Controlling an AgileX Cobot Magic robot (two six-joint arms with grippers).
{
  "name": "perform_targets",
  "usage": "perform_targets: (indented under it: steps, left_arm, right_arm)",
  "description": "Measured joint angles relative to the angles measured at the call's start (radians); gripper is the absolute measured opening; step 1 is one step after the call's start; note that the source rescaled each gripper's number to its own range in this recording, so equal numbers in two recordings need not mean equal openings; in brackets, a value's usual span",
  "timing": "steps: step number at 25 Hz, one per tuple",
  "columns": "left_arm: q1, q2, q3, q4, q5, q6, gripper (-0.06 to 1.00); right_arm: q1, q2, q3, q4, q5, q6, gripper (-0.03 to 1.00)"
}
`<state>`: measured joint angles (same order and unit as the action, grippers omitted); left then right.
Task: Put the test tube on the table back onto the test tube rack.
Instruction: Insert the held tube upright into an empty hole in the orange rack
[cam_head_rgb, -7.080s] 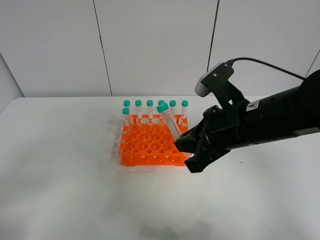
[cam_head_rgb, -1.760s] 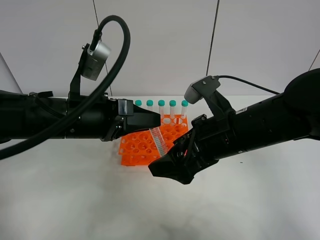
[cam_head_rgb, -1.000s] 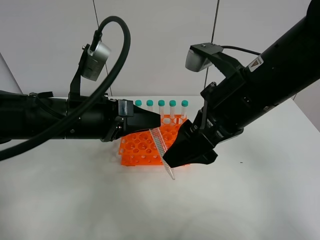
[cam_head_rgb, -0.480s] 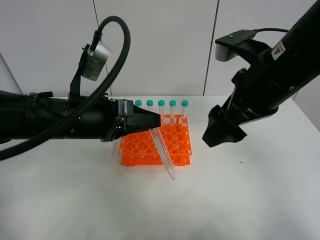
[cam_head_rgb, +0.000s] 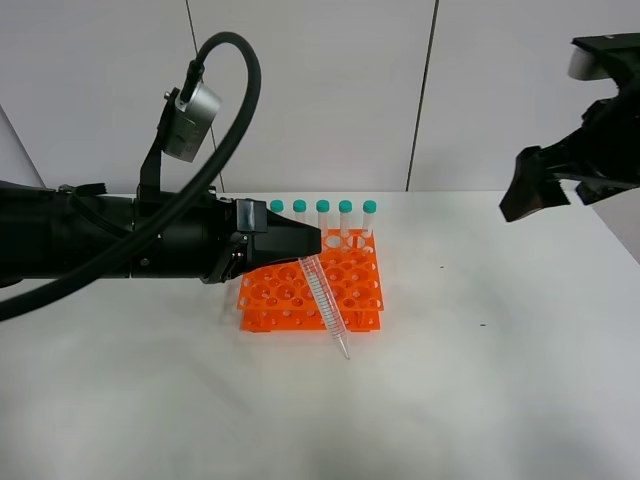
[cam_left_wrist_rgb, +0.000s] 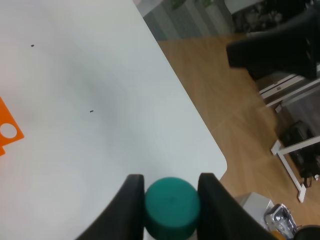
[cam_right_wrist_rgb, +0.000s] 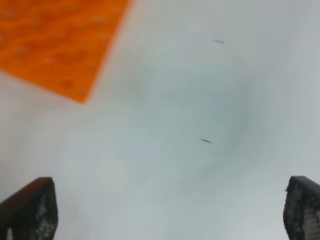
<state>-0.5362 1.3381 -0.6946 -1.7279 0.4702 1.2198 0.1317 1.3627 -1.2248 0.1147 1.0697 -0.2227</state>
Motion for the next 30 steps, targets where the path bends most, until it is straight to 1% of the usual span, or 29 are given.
perform_targets:
  steps: [3,5,8,14,17,21,27,29,30]
  left_arm:
    - [0.000,0.000,0.000,0.000,0.000,0.000,0.00]
    - [0.000,0.000,0.000,0.000,0.000,0.000,0.00]
    - [0.000,0.000,0.000,0.000,0.000,0.000,0.00]
    - [0.000,0.000,0.000,0.000,0.000,0.000,0.00]
    - [0.000,0.000,0.000,0.000,0.000,0.000,0.00]
    - [0.000,0.000,0.000,0.001,0.000,0.000,0.00]
    - [0.000,0.000,0.000,0.001,0.000,0.000,0.00]
    - [0.000,0.000,0.000,0.001,0.000,0.000,0.00]
    - [0.000,0.000,0.000,0.001,0.000,0.000,0.00]
  right_arm:
    - [-0.087,0.000,0.000,-0.006,0.034,0.034,0.98]
    - [-0.111,0.000,0.000,-0.009,0.079,0.042,0.98]
    - [-0.113,0.000,0.000,-0.011,0.137,0.045,0.98]
    - [-0.113,-0.037,0.004,-0.033,0.147,0.098,0.98]
    - [-0.113,-0.100,0.043,-0.046,0.146,0.114,0.98]
    - [-0.113,-0.233,0.180,-0.051,0.146,0.138,0.98]
    - [-0.113,-0.541,0.484,-0.051,0.149,0.147,0.98]
    - [-0.113,-0.658,0.586,-0.051,0.131,0.148,0.98]
    - [-0.113,-0.736,0.628,-0.051,0.105,0.149,0.98]
